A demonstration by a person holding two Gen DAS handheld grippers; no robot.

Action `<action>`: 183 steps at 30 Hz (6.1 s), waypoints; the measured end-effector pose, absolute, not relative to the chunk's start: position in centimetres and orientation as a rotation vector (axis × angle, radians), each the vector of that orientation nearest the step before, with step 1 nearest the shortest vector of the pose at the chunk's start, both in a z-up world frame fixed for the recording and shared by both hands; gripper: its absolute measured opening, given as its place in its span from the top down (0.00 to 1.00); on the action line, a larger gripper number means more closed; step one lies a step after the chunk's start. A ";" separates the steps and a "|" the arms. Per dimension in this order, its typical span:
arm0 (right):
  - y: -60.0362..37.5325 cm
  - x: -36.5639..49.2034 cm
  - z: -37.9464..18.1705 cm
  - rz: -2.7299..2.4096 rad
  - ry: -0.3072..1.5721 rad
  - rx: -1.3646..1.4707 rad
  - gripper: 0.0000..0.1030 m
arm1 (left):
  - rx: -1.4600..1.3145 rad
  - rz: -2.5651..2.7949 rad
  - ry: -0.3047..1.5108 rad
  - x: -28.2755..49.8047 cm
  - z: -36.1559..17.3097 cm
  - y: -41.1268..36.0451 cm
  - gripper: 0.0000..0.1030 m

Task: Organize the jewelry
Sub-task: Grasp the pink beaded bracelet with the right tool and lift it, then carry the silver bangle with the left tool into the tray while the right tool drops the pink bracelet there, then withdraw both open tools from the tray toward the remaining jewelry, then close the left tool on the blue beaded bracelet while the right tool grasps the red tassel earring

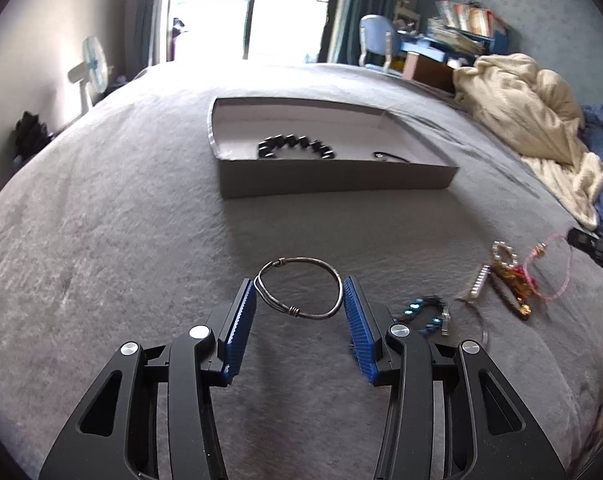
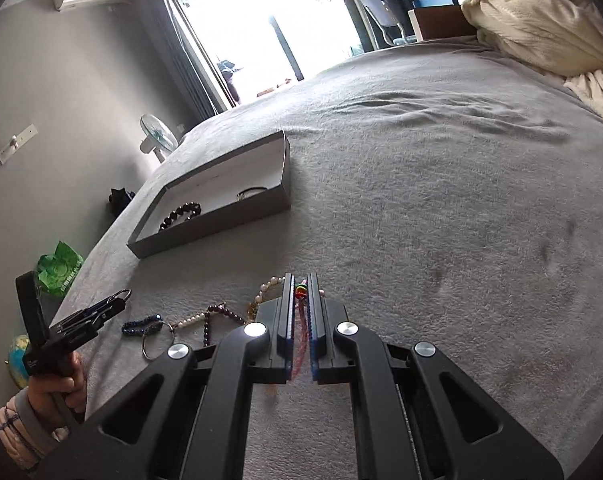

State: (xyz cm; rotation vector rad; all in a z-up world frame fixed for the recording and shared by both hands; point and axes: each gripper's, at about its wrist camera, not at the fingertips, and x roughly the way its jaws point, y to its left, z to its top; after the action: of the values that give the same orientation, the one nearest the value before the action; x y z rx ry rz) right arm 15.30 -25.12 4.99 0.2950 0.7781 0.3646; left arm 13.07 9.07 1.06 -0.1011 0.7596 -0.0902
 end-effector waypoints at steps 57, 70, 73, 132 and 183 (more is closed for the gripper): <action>-4.6 44.6 4.3 0.510 0.902 0.155 0.94 | -0.062 -0.065 0.942 39.3 4.1 11.7 0.55; -7.0 45.1 2.2 0.422 0.977 0.023 0.92 | -0.065 -0.028 1.065 40.9 1.5 12.2 0.49; -8.1 44.1 2.6 0.428 0.951 0.042 0.69 | -0.067 -0.028 1.039 39.7 2.0 12.5 0.42; -20.5 15.6 1.0 0.368 0.835 0.058 0.31 | -0.045 -0.142 0.850 14.2 0.2 6.1 0.19; -20.8 15.8 0.3 0.439 0.867 0.113 0.66 | -0.018 -0.178 0.864 13.2 0.4 6.7 0.92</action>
State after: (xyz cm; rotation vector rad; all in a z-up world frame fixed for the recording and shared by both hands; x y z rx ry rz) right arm 15.79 -20.82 0.31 0.1134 0.8675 0.4389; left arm 13.20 6.72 0.44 -0.0180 0.8643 -0.1783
